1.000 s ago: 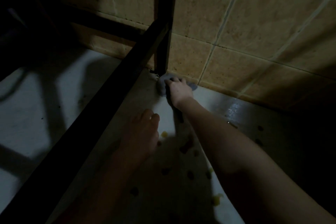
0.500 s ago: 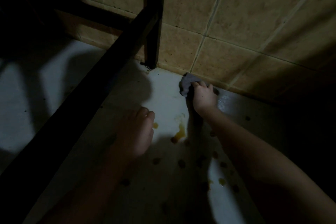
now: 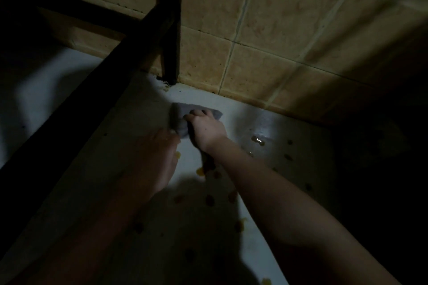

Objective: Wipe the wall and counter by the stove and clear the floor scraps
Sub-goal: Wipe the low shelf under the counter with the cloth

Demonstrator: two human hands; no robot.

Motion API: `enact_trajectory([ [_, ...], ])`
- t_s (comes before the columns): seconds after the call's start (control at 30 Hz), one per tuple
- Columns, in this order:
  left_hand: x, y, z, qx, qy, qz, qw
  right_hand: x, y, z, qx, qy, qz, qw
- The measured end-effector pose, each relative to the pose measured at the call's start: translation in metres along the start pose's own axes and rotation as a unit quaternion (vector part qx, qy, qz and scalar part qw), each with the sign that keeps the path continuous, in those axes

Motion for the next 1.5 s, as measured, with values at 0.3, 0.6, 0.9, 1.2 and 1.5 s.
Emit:
enact_trajectory([
  [0.3,0.0,0.008,0.033,-0.045,0.043,0.0,0.998,0.079,-0.017,0.164,-0.023,0.232,0.048,0.971],
  [0.6,0.006,0.011,0.028,-0.079,0.031,-0.03,0.996,0.152,-0.02,0.201,-0.074,0.445,0.142,0.881],
  [0.9,0.022,0.009,-0.002,-0.008,-0.051,-0.026,0.998,0.094,-0.004,0.062,-0.063,0.264,0.094,0.958],
  [1.2,0.037,0.018,-0.02,-0.015,-0.075,-0.058,0.995,0.096,0.009,0.03,-0.072,0.083,0.031,0.994],
  [1.5,0.053,0.0,-0.002,-0.062,-0.052,-0.094,0.992,0.134,-0.002,0.094,-0.106,0.213,0.06,0.969],
])
Point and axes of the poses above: each hand's wrist, its own x-axis away from the middle knuckle, its own y-axis out of the palm, z = x × y, the point moved 6 cm from there along -x, towards the middle knuckle, and after that the axes turned 4 degrees about z, right-handed, at the moved point
